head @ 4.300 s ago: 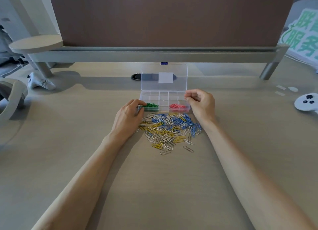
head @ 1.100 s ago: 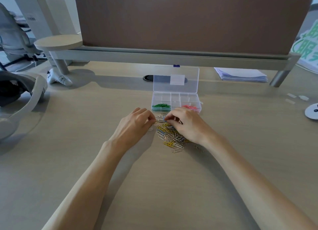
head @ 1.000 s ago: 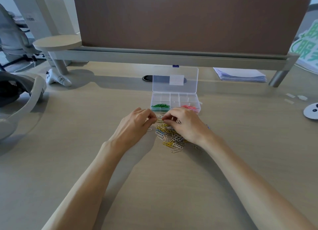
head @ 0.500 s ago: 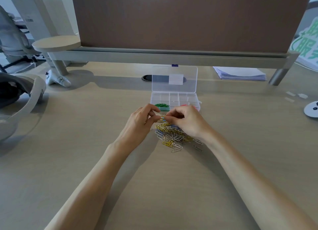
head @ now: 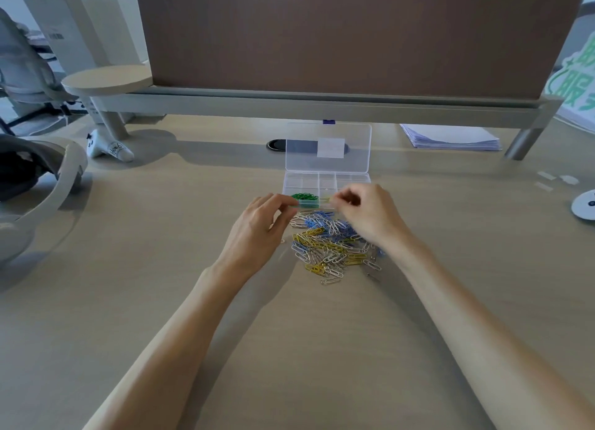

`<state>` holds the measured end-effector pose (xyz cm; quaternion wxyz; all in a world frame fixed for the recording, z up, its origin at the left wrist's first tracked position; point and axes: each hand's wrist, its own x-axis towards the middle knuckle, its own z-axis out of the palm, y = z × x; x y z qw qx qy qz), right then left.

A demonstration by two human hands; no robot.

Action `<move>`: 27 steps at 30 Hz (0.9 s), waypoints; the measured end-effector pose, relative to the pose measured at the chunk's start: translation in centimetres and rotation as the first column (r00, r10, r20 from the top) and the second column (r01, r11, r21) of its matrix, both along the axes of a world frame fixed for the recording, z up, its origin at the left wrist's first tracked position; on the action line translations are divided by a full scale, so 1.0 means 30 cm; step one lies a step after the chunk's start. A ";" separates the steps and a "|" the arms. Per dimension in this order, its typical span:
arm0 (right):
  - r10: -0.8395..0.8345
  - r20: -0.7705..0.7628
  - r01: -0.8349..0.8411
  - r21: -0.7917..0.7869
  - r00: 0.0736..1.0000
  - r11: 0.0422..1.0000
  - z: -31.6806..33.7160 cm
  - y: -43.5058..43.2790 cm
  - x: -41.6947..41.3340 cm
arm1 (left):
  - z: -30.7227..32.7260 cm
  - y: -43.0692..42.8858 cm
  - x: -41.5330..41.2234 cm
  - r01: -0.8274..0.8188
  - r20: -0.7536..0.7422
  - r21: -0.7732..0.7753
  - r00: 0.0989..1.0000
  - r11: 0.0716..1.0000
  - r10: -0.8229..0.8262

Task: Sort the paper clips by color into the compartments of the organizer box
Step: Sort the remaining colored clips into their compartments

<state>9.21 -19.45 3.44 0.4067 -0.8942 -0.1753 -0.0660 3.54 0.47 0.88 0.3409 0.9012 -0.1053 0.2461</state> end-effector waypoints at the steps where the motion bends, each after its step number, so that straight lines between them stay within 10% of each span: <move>1: -0.064 0.060 0.066 -0.029 0.996 0.997 0.002 -0.011 0.027 | -0.004 0.009 0.003 -0.012 0.000 0.044 1.000 0.999 0.012; 18: -0.163 0.263 0.253 -0.358 0.951 0.899 -0.038 -0.045 0.200 | -0.034 0.068 0.006 0.138 -0.078 0.233 0.989 0.963 -0.123; 27: 0.267 -0.085 -0.280 -0.344 0.960 0.896 0.031 0.027 -0.023 | -0.033 0.063 -0.001 0.152 -0.055 0.290 0.988 0.945 -0.142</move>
